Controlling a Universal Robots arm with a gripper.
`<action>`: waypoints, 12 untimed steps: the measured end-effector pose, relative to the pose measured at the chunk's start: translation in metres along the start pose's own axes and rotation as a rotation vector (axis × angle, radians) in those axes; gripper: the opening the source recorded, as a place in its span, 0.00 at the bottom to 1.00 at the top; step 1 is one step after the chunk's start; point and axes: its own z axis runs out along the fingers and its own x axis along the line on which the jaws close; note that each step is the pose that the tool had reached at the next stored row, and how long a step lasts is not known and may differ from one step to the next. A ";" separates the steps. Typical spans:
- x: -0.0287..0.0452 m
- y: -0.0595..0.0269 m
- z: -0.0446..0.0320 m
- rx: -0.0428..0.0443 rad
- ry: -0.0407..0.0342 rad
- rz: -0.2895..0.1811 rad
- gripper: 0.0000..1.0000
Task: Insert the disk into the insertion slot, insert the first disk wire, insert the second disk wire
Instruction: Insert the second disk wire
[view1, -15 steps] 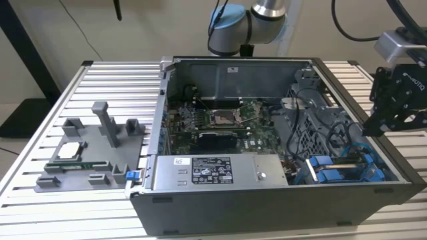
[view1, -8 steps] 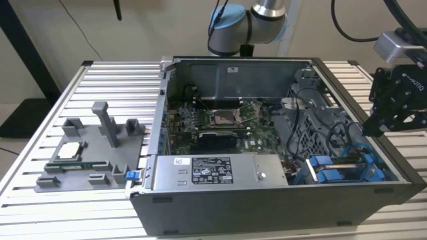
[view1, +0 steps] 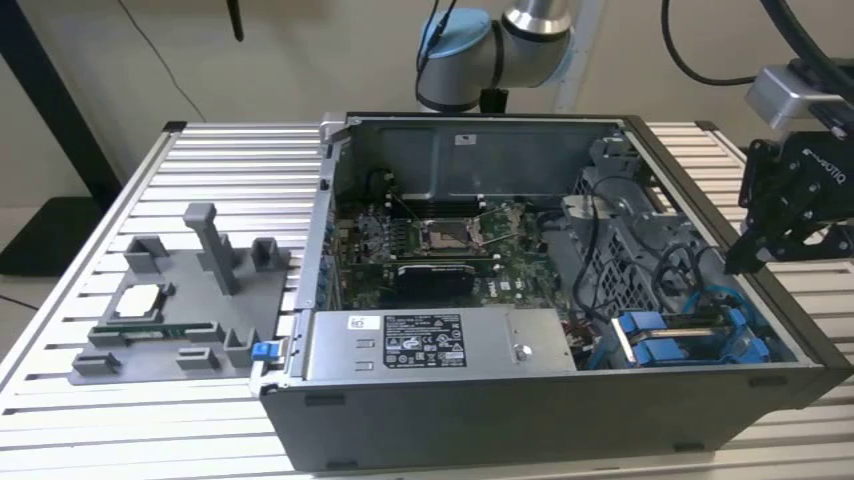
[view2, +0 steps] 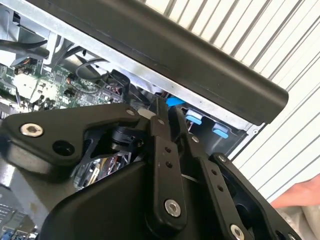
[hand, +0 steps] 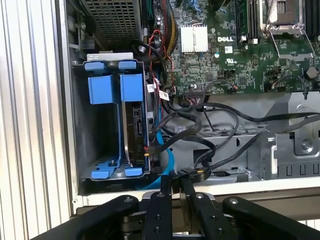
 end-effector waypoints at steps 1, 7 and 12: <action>0.0000 0.0000 0.0001 0.0000 -0.0001 0.000 1.00; 0.0000 0.0000 0.0005 0.0000 -0.0009 0.000 1.00; 0.0000 0.0000 0.0005 -0.0001 -0.0010 0.000 0.00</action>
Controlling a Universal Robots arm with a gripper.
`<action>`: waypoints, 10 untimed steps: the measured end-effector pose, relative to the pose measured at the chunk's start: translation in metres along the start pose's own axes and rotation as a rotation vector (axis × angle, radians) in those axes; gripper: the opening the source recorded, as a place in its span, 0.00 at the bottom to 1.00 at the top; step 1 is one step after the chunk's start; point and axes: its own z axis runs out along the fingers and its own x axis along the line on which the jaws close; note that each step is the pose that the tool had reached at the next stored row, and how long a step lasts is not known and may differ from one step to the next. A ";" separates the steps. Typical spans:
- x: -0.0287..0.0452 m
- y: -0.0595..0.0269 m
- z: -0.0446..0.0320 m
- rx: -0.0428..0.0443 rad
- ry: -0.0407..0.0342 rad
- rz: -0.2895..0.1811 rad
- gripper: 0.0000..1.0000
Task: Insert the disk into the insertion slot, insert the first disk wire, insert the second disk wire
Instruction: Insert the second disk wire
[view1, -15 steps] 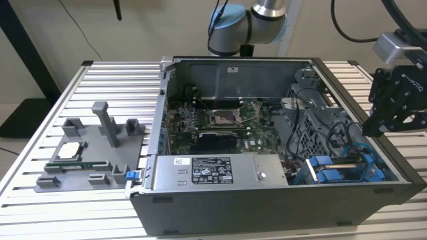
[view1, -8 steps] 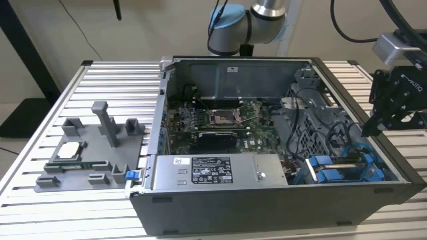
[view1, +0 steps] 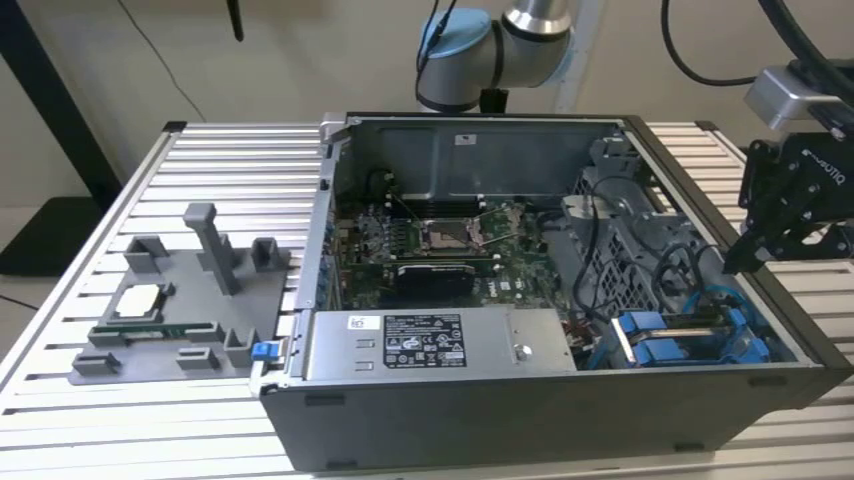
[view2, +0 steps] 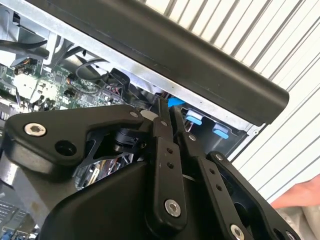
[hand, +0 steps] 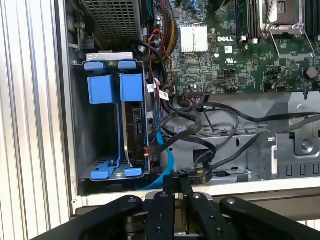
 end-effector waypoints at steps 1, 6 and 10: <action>0.0000 0.0000 0.0000 0.0000 0.0000 0.000 0.00; 0.0000 0.0000 0.0000 -0.0001 0.0000 0.000 0.00; 0.0000 0.0013 -0.0022 0.0000 -0.0001 0.000 0.00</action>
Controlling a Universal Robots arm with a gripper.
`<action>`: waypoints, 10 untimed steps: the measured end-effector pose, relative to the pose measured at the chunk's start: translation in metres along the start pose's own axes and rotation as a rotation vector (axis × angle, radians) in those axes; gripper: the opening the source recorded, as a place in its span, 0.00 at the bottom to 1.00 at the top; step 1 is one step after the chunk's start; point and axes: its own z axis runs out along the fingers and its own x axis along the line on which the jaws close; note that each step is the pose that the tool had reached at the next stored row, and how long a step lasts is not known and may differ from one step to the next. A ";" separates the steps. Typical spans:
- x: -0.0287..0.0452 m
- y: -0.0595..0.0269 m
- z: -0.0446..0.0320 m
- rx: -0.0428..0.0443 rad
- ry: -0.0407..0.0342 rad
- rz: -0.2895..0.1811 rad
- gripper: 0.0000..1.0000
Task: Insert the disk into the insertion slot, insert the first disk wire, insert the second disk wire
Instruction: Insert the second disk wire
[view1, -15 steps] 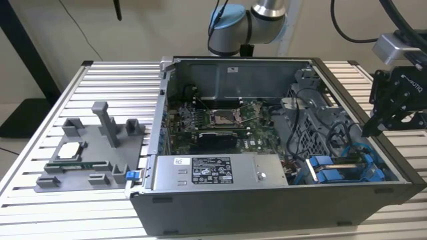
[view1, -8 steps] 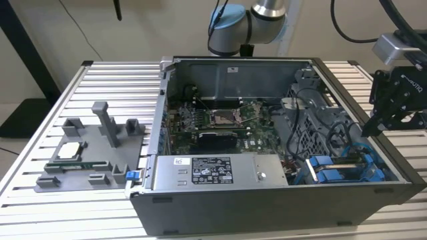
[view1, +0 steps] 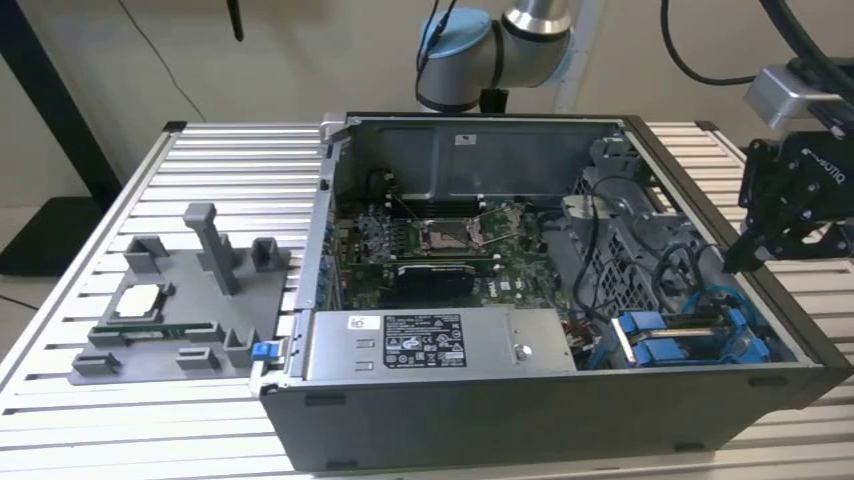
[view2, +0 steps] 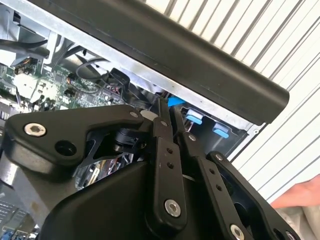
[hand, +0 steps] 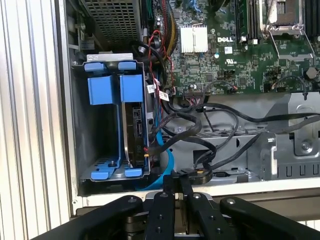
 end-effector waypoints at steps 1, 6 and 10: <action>-0.0001 0.0006 -0.0015 0.0000 0.0000 0.000 0.00; -0.0003 0.0039 -0.0085 0.0000 0.0000 0.000 0.00; -0.0003 0.0070 -0.0119 -0.0001 0.0000 0.000 0.00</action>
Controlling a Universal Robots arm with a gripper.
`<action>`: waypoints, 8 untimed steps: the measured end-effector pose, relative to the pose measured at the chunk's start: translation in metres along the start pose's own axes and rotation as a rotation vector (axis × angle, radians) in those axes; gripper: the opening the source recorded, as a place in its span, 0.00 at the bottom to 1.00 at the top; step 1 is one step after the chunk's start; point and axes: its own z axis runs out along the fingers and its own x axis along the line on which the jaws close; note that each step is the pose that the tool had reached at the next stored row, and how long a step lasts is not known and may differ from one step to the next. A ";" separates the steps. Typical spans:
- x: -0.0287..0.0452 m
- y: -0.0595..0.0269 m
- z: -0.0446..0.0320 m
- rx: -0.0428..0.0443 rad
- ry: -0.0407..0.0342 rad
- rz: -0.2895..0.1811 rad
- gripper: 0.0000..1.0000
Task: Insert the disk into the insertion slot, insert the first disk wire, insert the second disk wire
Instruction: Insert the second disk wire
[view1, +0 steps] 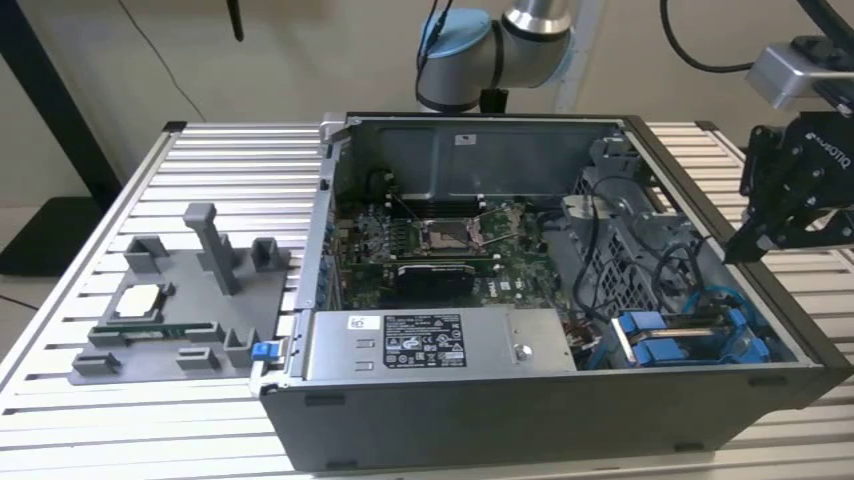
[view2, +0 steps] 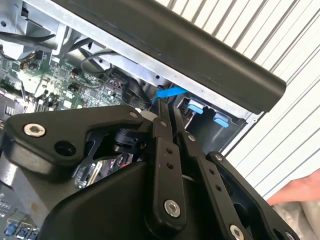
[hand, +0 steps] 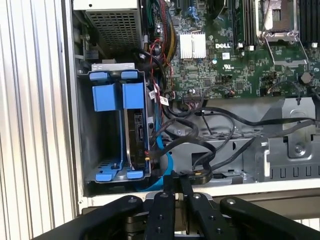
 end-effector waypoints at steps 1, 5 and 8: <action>0.0000 0.0009 -0.0005 0.0000 -0.0001 0.000 0.00; 0.0003 0.0058 -0.0025 0.0000 0.0001 0.000 0.00; 0.0005 0.0097 -0.0038 0.0000 -0.0003 0.000 0.00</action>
